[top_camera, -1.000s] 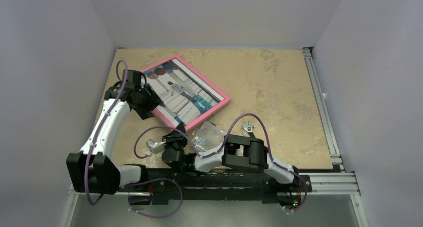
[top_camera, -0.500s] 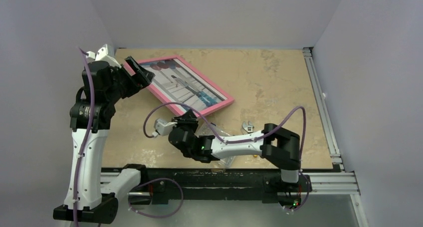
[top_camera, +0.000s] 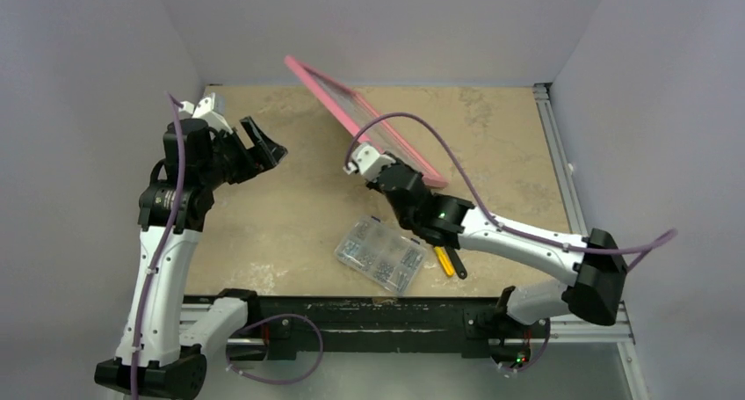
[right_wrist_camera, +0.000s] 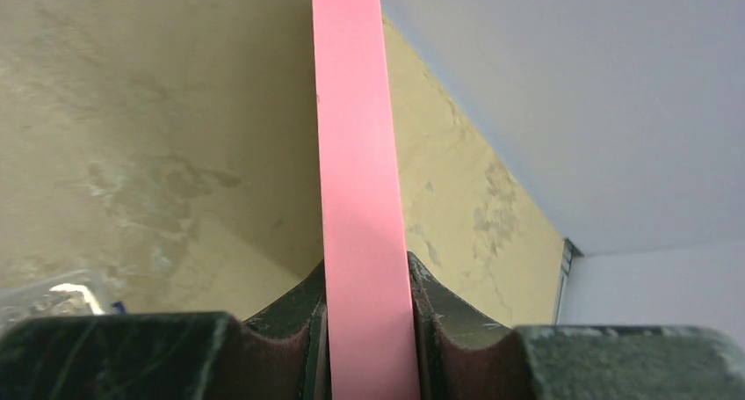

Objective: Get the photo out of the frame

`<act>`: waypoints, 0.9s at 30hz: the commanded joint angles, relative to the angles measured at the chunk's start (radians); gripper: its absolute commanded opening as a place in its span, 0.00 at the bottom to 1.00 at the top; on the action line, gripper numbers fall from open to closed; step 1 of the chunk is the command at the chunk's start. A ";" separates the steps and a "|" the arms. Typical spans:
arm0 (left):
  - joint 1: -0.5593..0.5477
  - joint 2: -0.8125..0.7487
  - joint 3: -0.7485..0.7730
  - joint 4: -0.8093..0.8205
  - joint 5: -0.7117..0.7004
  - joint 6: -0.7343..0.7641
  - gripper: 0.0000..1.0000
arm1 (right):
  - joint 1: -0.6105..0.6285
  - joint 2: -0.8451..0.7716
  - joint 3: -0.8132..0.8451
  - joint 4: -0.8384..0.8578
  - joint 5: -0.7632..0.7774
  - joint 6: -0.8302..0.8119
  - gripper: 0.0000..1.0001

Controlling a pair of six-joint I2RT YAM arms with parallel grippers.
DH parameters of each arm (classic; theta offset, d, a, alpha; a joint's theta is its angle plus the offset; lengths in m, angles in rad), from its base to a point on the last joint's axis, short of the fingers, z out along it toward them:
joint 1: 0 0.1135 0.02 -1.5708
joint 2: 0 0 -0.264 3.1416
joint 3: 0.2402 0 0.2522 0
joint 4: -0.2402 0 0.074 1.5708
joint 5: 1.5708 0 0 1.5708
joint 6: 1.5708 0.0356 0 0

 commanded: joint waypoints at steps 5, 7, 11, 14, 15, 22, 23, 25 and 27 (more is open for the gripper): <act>-0.004 0.083 -0.023 0.037 0.144 -0.004 0.77 | -0.249 -0.223 -0.076 -0.043 -0.028 0.359 0.00; -0.006 0.104 -0.039 0.053 0.177 -0.017 0.77 | -0.310 -0.248 -0.076 -0.072 -0.059 0.409 0.00; -0.015 0.134 -0.067 0.090 0.230 -0.040 0.77 | -0.436 -0.284 -0.065 -0.142 -0.125 0.535 0.00; -0.030 0.163 -0.077 0.109 0.255 -0.054 0.76 | -0.522 -0.282 -0.040 -0.201 -0.172 0.608 0.00; -0.036 0.171 -0.078 0.117 0.258 -0.060 0.76 | -0.551 -0.279 -0.030 -0.219 -0.196 0.630 0.00; -0.110 0.240 -0.062 0.180 0.287 -0.108 0.76 | -0.722 -0.237 0.081 -0.314 -0.420 0.737 0.00; -0.123 0.252 -0.058 0.190 0.290 -0.117 0.76 | -0.742 -0.234 0.095 -0.321 -0.448 0.751 0.00; -0.146 0.276 -0.050 0.210 0.299 -0.132 0.76 | -0.788 -0.220 0.121 -0.333 -0.517 0.772 0.00; -0.172 0.303 -0.035 0.222 0.305 -0.144 0.76 | -0.828 -0.202 0.139 -0.340 -0.571 0.792 0.00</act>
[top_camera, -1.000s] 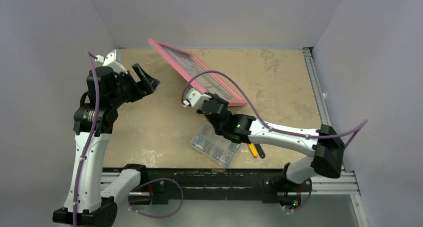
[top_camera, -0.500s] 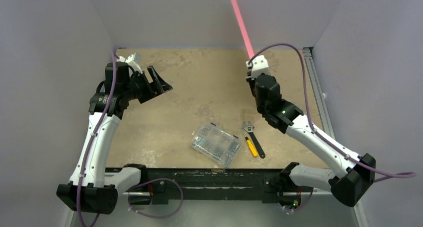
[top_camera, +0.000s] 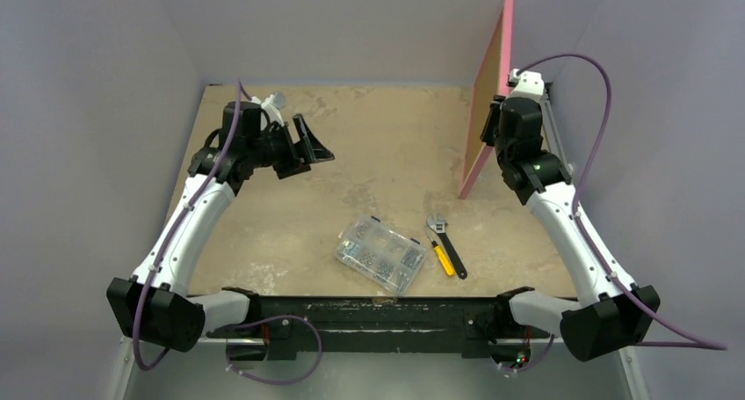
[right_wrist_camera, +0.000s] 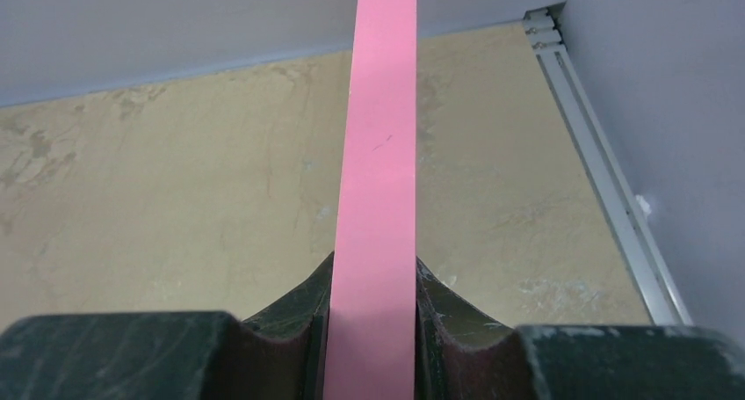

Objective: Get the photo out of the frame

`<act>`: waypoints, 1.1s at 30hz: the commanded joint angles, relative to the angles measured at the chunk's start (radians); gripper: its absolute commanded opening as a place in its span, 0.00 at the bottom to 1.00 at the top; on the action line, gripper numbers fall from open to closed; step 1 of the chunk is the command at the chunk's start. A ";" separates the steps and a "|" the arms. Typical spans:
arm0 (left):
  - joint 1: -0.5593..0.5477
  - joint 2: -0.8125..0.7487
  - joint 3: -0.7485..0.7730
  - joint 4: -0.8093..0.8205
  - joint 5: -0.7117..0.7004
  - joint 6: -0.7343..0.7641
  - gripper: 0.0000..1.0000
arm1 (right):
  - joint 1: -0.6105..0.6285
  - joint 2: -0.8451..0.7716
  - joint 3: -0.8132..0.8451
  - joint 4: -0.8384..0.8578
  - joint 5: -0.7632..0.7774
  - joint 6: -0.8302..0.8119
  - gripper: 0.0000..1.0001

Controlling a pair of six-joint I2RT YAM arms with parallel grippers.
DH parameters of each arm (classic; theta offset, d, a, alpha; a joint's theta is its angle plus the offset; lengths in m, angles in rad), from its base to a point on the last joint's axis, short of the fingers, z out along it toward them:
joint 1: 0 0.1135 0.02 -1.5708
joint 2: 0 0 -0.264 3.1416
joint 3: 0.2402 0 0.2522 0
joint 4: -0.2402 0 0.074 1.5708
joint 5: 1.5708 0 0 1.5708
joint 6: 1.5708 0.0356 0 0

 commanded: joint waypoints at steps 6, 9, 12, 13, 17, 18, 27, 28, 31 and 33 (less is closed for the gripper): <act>-0.085 0.101 0.091 0.087 0.064 -0.049 0.76 | -0.171 0.028 0.019 -0.066 -0.388 0.222 0.00; -0.086 0.129 0.117 0.084 0.100 -0.059 0.76 | -0.223 -0.007 -0.045 -0.048 -0.435 0.259 0.00; -0.094 0.158 0.158 0.080 0.127 -0.067 0.76 | -0.276 -0.054 -0.134 -0.023 -0.482 0.295 0.00; -0.096 0.169 0.173 0.077 0.137 -0.066 0.76 | -0.288 -0.070 -0.161 -0.023 -0.479 0.304 0.00; -0.107 0.207 0.201 0.078 0.168 -0.060 0.76 | -0.343 -0.163 -0.292 -0.027 -0.443 0.337 0.00; -0.109 0.214 0.196 0.080 0.172 -0.054 0.76 | -0.362 -0.187 -0.331 -0.014 -0.443 0.349 0.00; -0.112 0.251 0.114 0.079 0.219 -0.003 0.76 | -0.399 -0.302 -0.625 0.132 -0.383 0.496 0.00; -0.112 0.252 0.111 0.077 0.219 -0.001 0.76 | -0.399 -0.308 -0.648 0.138 -0.370 0.507 0.00; -0.112 0.257 0.113 0.080 0.221 0.000 0.76 | -0.399 -0.308 -0.719 0.183 -0.364 0.535 0.00; -0.110 0.263 0.115 0.077 0.220 0.003 0.76 | -0.399 -0.294 -0.767 0.209 -0.354 0.553 0.00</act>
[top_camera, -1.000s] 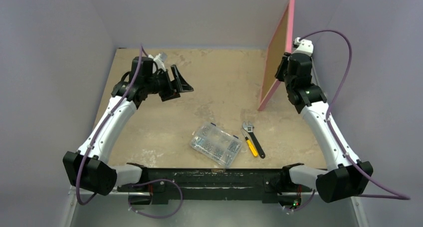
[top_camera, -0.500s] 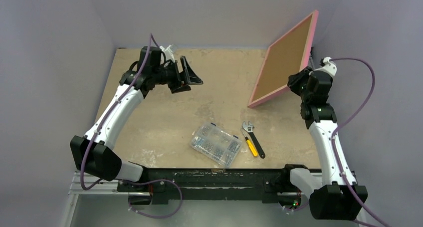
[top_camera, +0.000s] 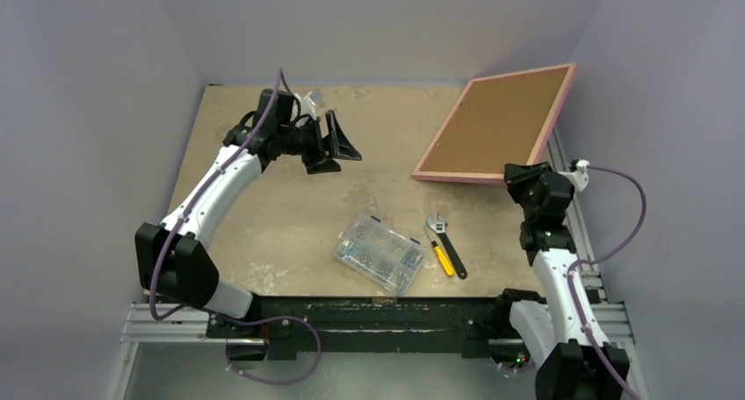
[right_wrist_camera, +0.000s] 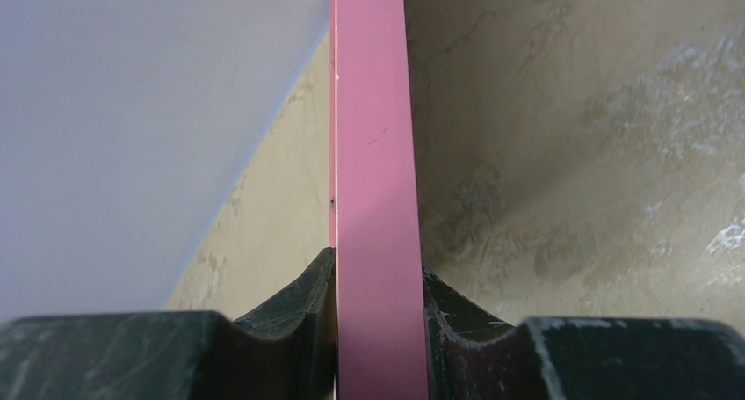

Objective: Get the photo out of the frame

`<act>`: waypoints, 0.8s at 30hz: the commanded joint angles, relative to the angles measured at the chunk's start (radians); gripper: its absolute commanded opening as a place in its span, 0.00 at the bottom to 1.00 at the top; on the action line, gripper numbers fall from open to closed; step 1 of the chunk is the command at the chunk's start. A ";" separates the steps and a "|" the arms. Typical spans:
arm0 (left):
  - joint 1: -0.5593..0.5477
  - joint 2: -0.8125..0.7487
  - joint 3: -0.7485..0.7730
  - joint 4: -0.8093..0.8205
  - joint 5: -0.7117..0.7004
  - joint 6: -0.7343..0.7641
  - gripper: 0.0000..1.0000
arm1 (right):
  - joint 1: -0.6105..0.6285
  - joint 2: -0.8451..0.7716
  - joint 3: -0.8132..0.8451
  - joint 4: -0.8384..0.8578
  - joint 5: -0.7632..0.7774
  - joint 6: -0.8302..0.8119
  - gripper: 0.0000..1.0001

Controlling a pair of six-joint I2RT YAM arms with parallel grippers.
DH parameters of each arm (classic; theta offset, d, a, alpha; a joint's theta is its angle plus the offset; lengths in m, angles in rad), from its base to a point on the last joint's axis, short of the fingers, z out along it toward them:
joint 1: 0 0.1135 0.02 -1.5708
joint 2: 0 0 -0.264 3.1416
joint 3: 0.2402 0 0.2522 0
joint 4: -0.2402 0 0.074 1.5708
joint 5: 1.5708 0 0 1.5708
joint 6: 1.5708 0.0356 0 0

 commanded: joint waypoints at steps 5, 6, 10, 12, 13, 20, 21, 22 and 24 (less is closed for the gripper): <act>-0.002 0.001 0.020 -0.010 0.009 0.057 0.76 | 0.020 0.074 -0.163 -0.091 -0.009 -0.106 0.00; -0.003 -0.002 0.025 -0.017 0.006 0.064 0.76 | 0.020 0.074 -0.164 -0.099 0.006 -0.086 0.00; -0.003 -0.017 0.031 -0.025 -0.007 0.076 0.77 | 0.020 0.119 -0.162 -0.118 0.022 -0.044 0.00; -0.002 -0.016 0.032 -0.025 -0.005 0.076 0.77 | 0.020 0.142 -0.156 -0.127 0.016 -0.034 0.00; -0.001 -0.014 0.032 -0.025 0.000 0.075 0.77 | 0.020 0.151 -0.154 -0.128 0.017 -0.025 0.00; -0.001 -0.014 0.029 -0.015 0.031 0.064 0.77 | 0.020 0.247 -0.120 -0.134 0.012 -0.021 0.00; -0.001 -0.016 0.027 -0.015 0.029 0.064 0.77 | 0.020 0.260 -0.116 -0.133 0.013 -0.022 0.00; -0.001 -0.018 0.027 -0.014 0.029 0.065 0.77 | 0.020 0.272 -0.110 -0.134 0.011 -0.022 0.00; -0.001 -0.021 0.027 -0.015 0.030 0.066 0.76 | 0.020 0.296 -0.097 -0.144 0.018 -0.020 0.00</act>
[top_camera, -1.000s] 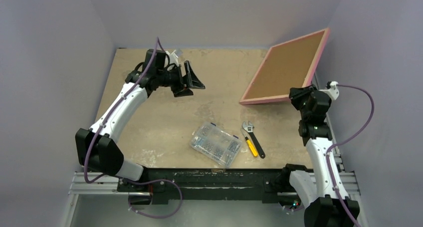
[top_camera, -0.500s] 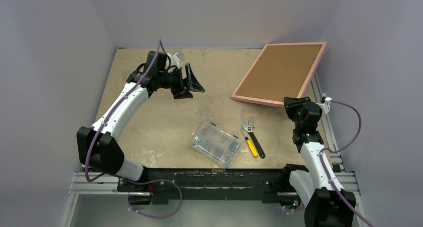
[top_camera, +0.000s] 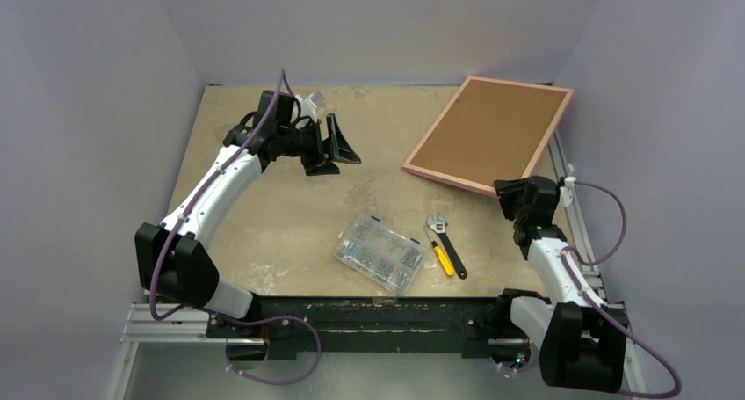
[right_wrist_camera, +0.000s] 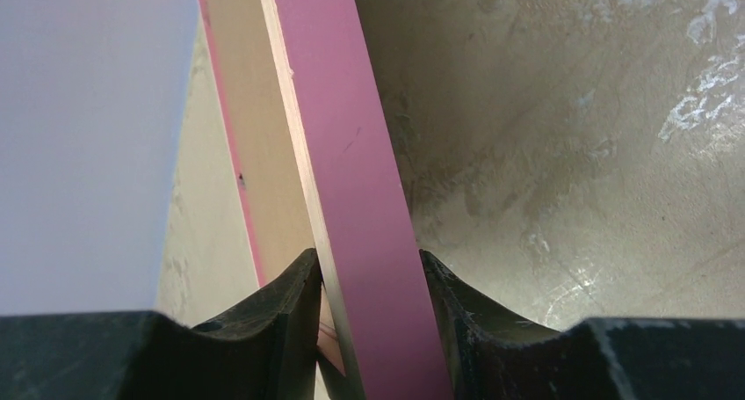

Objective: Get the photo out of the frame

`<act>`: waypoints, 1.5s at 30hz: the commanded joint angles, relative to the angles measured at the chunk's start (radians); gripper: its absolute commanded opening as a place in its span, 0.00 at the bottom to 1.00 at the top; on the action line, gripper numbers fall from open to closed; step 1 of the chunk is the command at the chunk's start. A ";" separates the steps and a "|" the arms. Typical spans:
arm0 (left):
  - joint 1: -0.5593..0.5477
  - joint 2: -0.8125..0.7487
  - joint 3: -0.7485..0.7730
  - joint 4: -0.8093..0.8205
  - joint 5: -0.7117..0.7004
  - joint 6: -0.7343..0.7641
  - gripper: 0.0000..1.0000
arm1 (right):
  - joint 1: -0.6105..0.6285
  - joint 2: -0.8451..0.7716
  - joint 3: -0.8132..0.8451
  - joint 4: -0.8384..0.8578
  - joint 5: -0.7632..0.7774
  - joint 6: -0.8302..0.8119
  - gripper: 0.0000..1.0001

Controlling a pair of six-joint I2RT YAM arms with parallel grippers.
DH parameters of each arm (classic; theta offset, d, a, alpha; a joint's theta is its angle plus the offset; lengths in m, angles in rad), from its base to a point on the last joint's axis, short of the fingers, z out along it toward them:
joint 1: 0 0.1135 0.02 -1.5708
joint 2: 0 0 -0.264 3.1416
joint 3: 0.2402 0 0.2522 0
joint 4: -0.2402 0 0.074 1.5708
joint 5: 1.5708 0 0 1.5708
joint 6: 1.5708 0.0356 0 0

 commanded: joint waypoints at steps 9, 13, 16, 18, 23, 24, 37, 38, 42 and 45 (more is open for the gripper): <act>0.003 -0.033 0.015 0.044 0.055 0.000 0.77 | 0.022 0.211 0.053 -0.224 0.020 -0.225 0.14; 0.005 -0.022 0.014 0.043 0.063 0.001 0.77 | 0.021 0.215 0.055 -0.235 -0.001 -0.238 0.26; 0.005 -0.022 0.013 0.044 0.065 0.000 0.77 | 0.021 0.186 0.039 -0.264 -0.004 -0.233 0.23; 0.006 -0.022 0.012 0.047 0.067 -0.002 0.77 | 0.022 0.150 0.010 -0.259 -0.013 -0.221 0.20; 0.008 -0.019 0.007 0.055 0.084 -0.012 0.77 | 0.022 0.118 -0.019 -0.279 -0.019 -0.198 0.13; 0.008 -0.021 0.003 0.061 0.089 -0.015 0.77 | 0.022 0.099 -0.026 -0.293 -0.010 -0.196 0.12; 0.008 -0.044 -0.016 0.094 0.113 -0.039 0.77 | 0.021 -0.098 -0.086 -0.420 0.038 -0.149 0.46; 0.008 -0.045 -0.016 0.094 0.111 -0.039 0.77 | 0.022 -0.105 -0.083 -0.430 0.036 -0.147 0.50; 0.007 -0.044 -0.021 0.102 0.112 -0.042 0.77 | 0.021 -0.177 -0.058 -0.492 0.049 -0.138 0.73; 0.008 -0.042 -0.023 0.104 0.118 -0.045 0.77 | 0.021 -0.239 -0.008 -0.566 0.062 -0.145 0.76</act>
